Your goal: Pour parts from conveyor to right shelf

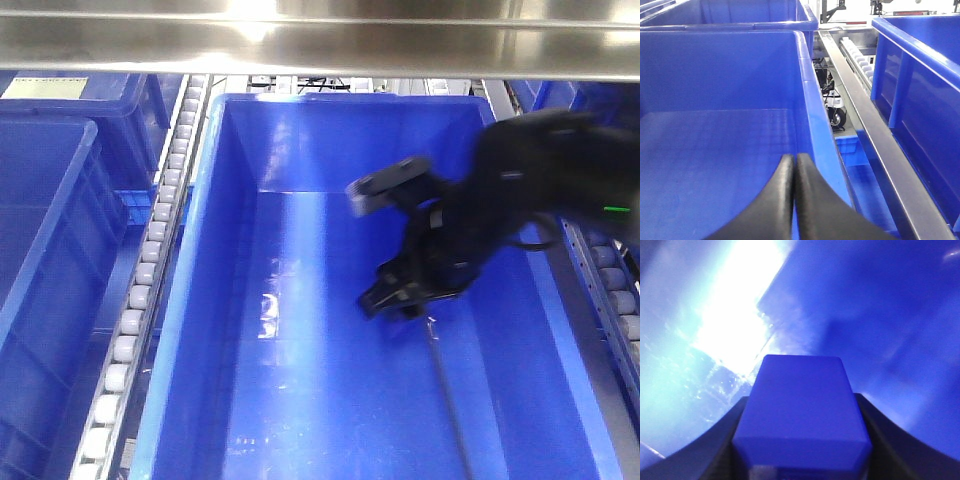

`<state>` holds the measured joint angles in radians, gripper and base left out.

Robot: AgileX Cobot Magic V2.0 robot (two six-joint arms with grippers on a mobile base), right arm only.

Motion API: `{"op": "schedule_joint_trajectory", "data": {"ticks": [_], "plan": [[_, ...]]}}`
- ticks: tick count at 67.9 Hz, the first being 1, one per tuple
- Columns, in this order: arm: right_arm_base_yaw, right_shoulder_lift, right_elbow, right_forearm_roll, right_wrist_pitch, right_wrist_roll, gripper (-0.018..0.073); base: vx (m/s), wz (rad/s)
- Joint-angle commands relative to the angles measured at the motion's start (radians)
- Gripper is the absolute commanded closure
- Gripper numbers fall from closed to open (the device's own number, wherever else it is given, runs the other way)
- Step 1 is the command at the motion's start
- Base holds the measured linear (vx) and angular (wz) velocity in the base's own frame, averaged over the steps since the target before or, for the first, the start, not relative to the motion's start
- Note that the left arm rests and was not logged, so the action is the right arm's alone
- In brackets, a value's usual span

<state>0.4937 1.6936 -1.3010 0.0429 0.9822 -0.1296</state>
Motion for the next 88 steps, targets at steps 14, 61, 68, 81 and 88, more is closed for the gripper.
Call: {"op": "schedule_joint_trajectory", "data": {"ticks": [14,61,68,81,88], "plan": [[0.05,0.095,-0.058,0.003,-0.034,-0.017,0.0565,0.0,0.0],[0.064,0.168,-0.058,-0.007,-0.062,-0.004,0.0087,0.0,0.0],[0.064,0.16,-0.058,-0.007,-0.08,0.001,-0.0036,0.0,0.0],[0.064,0.098,-0.053,-0.007,-0.135,0.006,-0.0104,0.0,0.0],[0.064,0.028,-0.026,-0.007,-0.206,0.006,-0.0083,0.0,0.0]]}}
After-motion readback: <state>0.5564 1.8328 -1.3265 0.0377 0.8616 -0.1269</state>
